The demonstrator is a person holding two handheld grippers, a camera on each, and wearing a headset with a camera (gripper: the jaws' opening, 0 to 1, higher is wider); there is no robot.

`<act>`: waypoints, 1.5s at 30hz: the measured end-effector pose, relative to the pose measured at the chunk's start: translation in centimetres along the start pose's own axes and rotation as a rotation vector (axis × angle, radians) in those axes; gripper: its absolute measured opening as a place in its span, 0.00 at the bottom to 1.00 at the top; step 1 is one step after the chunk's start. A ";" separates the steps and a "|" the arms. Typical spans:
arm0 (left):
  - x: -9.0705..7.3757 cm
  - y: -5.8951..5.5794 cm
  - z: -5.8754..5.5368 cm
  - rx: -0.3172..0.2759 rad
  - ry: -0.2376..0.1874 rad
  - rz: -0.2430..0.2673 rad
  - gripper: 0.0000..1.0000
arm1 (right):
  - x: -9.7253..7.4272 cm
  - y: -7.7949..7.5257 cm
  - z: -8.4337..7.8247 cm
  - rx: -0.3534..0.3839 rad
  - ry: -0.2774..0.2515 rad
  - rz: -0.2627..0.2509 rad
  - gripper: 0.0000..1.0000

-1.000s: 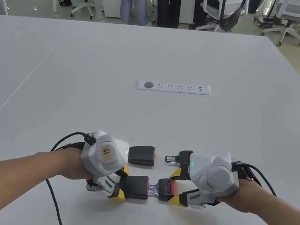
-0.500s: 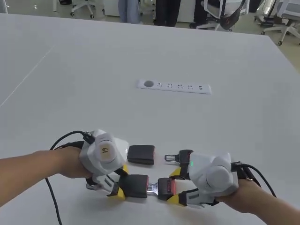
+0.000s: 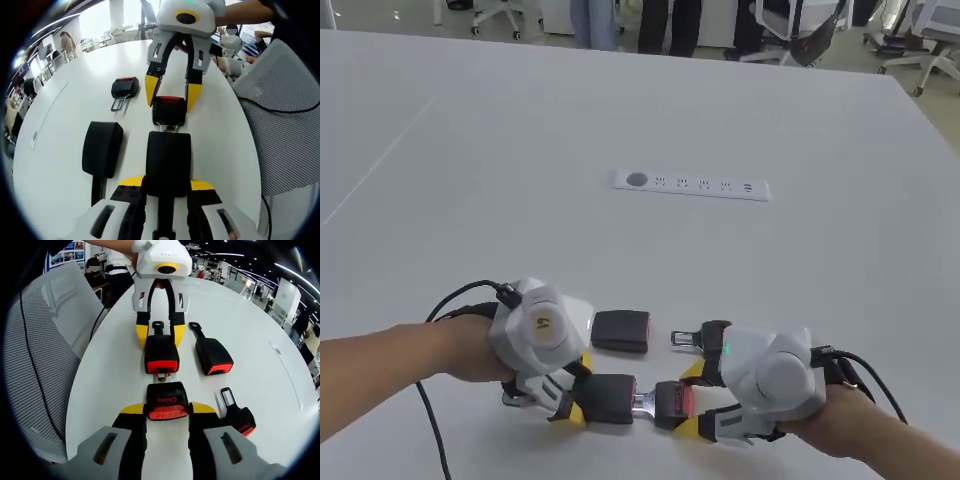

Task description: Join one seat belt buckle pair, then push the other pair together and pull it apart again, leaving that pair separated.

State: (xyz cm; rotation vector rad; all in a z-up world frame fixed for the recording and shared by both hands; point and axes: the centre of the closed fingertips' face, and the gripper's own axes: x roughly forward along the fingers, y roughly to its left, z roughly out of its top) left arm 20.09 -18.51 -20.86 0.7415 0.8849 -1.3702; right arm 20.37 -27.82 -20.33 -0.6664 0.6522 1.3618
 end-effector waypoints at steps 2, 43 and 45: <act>0.0 0.0 0.0 0.001 -0.001 0.001 0.31 | 0.0 0.0 0.1 -0.001 0.003 0.002 0.29; 0.0 0.1 0.0 0.009 -0.009 0.000 0.31 | 0.9 0.2 1.1 0.016 0.016 0.012 0.29; 0.0 0.1 0.0 0.011 -0.007 -0.001 0.31 | 0.9 0.1 1.0 0.016 0.017 0.015 0.29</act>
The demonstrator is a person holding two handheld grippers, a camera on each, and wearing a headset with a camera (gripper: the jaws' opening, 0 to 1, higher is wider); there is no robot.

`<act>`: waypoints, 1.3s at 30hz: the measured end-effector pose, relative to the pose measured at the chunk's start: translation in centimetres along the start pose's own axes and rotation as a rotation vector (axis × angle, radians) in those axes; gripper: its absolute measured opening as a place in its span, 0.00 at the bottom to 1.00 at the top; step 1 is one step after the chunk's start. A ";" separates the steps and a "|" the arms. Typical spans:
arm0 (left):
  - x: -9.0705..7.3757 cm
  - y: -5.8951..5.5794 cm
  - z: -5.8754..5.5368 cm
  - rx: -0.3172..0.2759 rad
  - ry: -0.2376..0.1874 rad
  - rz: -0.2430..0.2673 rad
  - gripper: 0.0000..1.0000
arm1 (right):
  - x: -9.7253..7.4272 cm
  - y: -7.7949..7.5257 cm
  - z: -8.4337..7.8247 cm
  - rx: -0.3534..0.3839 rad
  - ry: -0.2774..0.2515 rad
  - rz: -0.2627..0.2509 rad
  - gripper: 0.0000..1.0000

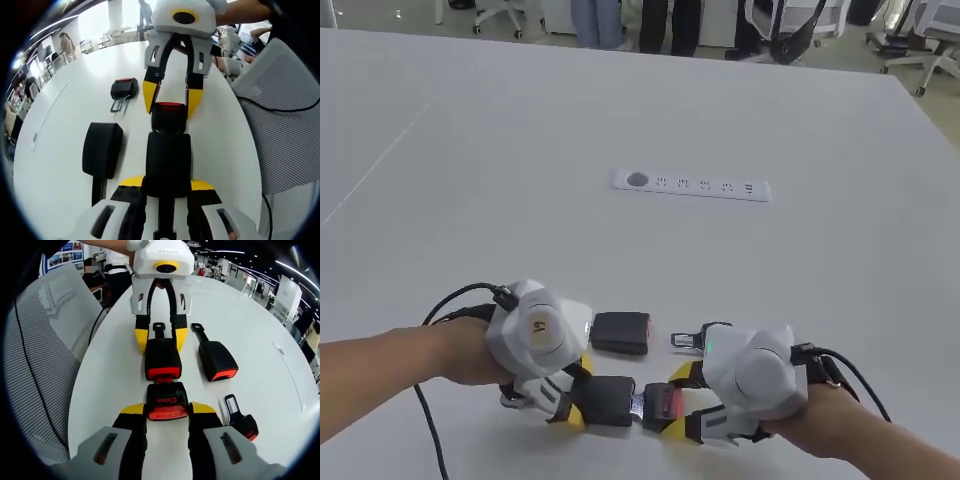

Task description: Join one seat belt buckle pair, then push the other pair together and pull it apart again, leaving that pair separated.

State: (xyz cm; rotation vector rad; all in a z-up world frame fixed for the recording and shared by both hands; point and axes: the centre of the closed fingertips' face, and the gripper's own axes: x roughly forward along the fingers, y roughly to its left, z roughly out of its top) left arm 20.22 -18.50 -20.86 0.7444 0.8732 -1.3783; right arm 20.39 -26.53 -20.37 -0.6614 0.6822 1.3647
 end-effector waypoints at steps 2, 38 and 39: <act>0.0 0.0 0.0 0.002 -0.001 -0.002 0.31 | 0.0 0.0 0.0 0.001 0.002 0.000 0.29; 0.3 -0.2 0.5 0.022 0.018 0.003 0.32 | 0.2 0.2 0.4 -0.025 0.002 -0.028 0.29; 0.3 -0.2 0.5 0.023 0.022 0.003 0.32 | 0.3 0.1 0.3 -0.019 0.009 -0.030 0.29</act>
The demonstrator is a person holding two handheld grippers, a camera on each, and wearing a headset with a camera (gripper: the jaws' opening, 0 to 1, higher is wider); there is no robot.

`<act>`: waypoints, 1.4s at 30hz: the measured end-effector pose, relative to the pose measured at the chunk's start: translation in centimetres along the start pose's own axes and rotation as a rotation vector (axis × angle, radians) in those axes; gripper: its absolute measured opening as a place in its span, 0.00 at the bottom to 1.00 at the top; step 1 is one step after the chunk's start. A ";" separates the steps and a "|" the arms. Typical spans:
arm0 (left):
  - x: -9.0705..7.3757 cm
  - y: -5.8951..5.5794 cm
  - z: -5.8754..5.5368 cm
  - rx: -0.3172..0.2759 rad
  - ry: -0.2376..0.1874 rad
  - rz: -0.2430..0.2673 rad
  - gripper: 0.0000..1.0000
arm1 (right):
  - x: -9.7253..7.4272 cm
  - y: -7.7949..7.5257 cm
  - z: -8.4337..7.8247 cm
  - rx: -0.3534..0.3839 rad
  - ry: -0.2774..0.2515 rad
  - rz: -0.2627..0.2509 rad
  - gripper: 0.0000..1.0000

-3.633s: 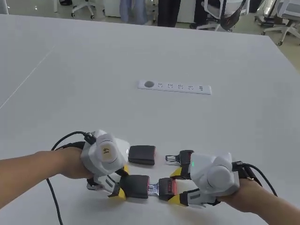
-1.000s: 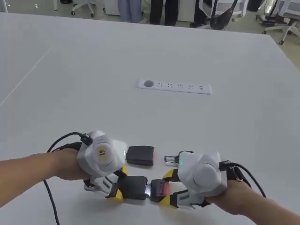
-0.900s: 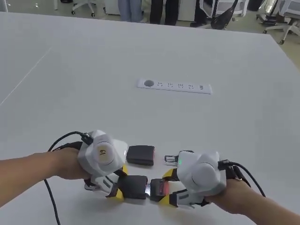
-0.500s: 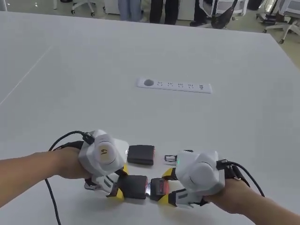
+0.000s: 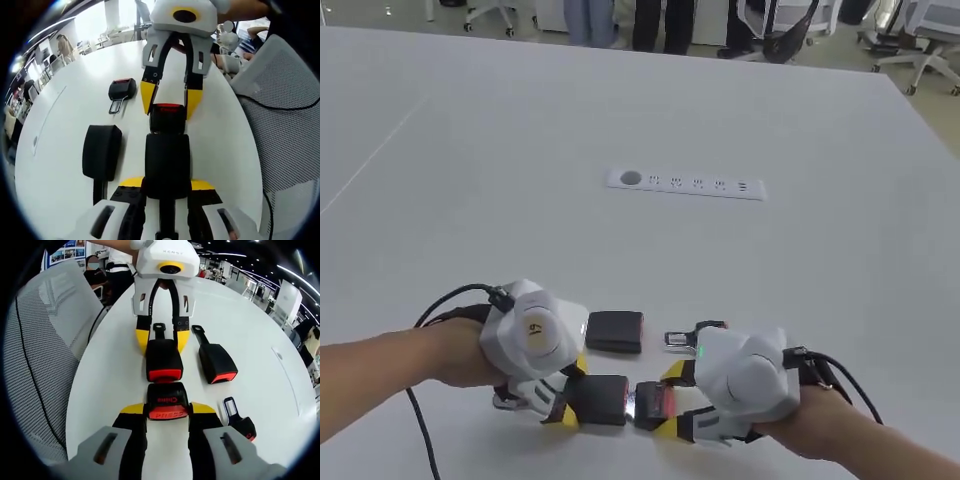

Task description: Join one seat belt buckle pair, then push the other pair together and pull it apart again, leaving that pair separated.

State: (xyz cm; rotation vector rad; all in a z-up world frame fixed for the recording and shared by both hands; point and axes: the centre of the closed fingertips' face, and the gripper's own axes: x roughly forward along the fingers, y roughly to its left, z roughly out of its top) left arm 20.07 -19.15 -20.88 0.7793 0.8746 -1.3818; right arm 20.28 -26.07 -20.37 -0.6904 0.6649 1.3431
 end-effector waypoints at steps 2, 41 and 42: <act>0.0 0.1 -0.1 0.005 0.008 0.000 0.32 | 0.0 0.0 0.0 -0.002 0.009 -0.002 0.29; -0.3 0.6 -0.5 0.011 0.021 0.018 0.39 | -1.0 -0.1 -0.4 -0.030 0.018 0.009 0.36; -0.4 0.6 -0.5 0.013 0.022 0.018 0.39 | -1.1 -0.2 -0.4 -0.029 0.015 0.011 0.36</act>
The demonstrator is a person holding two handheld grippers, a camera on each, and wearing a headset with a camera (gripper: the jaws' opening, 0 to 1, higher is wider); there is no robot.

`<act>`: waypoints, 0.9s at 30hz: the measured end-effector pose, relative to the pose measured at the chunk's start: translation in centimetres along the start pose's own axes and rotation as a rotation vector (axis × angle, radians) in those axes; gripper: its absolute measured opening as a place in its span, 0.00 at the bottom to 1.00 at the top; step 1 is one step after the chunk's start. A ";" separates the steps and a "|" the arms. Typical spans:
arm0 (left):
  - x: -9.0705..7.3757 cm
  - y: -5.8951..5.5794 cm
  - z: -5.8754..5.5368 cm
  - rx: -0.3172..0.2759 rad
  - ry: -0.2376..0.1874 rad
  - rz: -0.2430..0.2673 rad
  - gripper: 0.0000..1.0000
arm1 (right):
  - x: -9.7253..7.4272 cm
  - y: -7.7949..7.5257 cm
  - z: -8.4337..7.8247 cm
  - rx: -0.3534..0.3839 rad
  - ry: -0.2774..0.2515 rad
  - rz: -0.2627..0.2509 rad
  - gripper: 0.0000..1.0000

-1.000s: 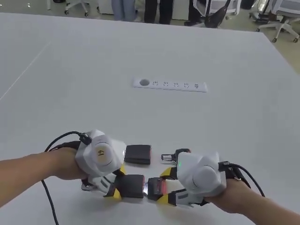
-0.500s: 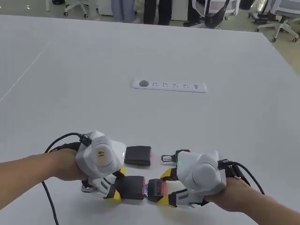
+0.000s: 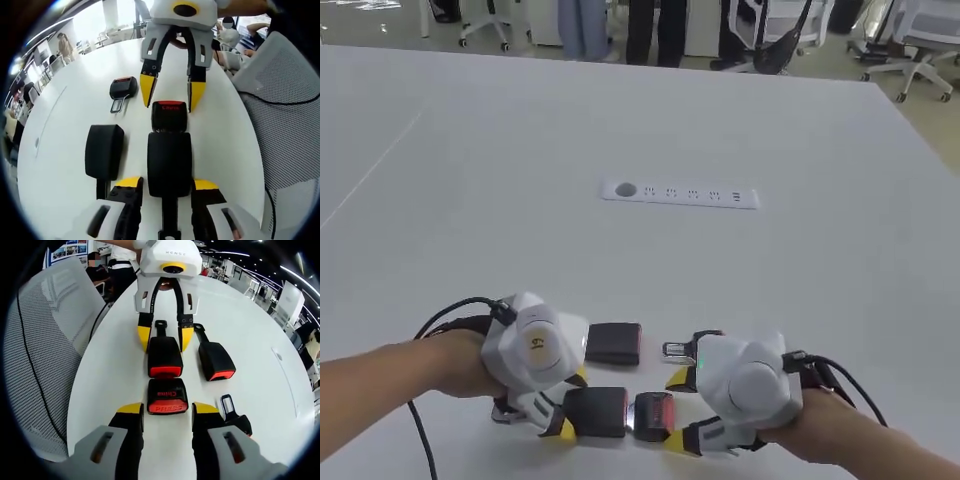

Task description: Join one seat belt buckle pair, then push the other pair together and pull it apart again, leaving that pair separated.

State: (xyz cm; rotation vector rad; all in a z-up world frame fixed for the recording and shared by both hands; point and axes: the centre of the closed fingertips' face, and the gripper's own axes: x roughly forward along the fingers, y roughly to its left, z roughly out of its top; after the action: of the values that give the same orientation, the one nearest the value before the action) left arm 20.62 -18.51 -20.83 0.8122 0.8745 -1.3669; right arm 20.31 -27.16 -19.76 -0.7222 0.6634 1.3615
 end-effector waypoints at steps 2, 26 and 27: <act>0.0 0.0 -0.1 -0.001 0.004 0.000 0.40 | -0.2 0.1 0.0 0.004 0.000 -0.002 0.38; -3.1 2.0 1.3 -0.081 -0.064 0.052 0.47 | -3.9 -3.1 -0.6 0.008 -0.021 -0.078 0.49; -3.3 2.3 1.4 -0.082 -0.068 0.059 0.47 | -4.0 -3.1 -0.5 0.010 -0.021 -0.080 0.49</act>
State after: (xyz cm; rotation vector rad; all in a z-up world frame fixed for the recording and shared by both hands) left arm 22.98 -18.14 -17.25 0.7195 0.8415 -1.2916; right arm 23.01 -30.21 -16.73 -0.7187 0.6179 1.2902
